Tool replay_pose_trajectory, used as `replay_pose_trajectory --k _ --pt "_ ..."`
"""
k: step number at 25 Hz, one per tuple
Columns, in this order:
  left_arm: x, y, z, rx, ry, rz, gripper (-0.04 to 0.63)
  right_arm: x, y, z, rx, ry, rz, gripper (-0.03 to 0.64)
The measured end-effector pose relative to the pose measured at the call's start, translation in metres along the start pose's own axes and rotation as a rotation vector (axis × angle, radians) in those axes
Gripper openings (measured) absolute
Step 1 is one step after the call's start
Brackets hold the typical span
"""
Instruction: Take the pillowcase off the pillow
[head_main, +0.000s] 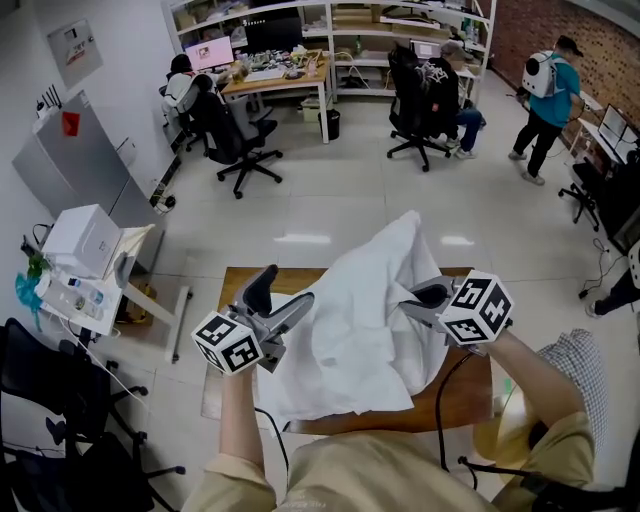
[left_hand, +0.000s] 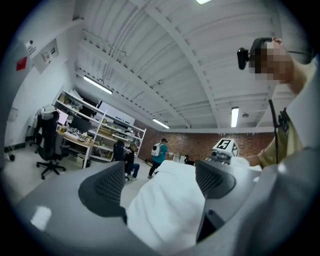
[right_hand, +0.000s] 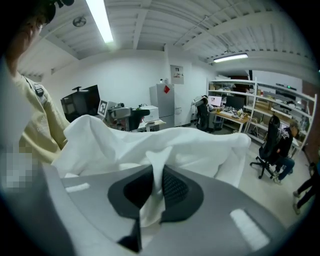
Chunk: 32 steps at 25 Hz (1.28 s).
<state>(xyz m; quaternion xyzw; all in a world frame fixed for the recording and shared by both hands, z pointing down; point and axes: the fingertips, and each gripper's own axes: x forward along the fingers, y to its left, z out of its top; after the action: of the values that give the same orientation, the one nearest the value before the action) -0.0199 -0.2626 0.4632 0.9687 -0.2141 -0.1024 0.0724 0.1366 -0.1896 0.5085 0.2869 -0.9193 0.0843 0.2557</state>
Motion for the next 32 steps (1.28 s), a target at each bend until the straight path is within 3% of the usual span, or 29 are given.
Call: replay_pose_trajectory --k 2,4,7,10,12,14,18,21,22,25,32 --pt "0.014 0.023 -0.007 0.109 0.134 0.013 0.434 0.001 0.004 0.006 -0.032 0.015 0.004 0.025" --pt "0.033 0.036 -0.016 0.276 0.315 -0.038 0.434 0.001 0.008 0.011 -0.069 0.032 0.009 0.025" --pt "0.059 0.035 -0.021 0.495 0.524 -0.234 0.434 0.003 0.015 0.017 -0.132 0.055 0.015 0.025" --pt "0.067 0.019 -0.022 0.575 0.660 -0.471 0.434 0.011 0.027 0.024 -0.193 0.075 0.022 0.025" --pt "0.071 0.008 -0.023 0.575 0.727 -0.592 0.420 0.014 0.034 0.032 -0.228 0.087 0.023 0.025" --pt "0.078 -0.002 -0.028 0.545 0.776 -0.671 0.363 0.016 0.040 0.039 -0.255 0.096 0.025 0.025" --pt "0.095 -0.011 -0.066 0.416 0.911 -0.719 0.282 0.011 0.053 0.039 -0.296 0.129 0.034 0.025" --pt "0.101 -0.020 -0.087 0.389 0.951 -0.749 0.055 0.005 0.055 0.027 -0.295 0.152 0.032 0.024" --pt "0.102 -0.022 -0.088 0.394 0.949 -0.755 0.024 0.004 0.054 0.026 -0.286 0.155 0.031 0.023" --pt "0.104 -0.018 -0.085 0.401 0.932 -0.762 0.020 0.004 0.051 0.032 -0.268 0.156 0.021 0.023" --pt "0.102 0.002 -0.097 0.301 0.862 -0.728 0.014 -0.007 0.050 0.044 -0.305 0.119 -0.006 0.021"
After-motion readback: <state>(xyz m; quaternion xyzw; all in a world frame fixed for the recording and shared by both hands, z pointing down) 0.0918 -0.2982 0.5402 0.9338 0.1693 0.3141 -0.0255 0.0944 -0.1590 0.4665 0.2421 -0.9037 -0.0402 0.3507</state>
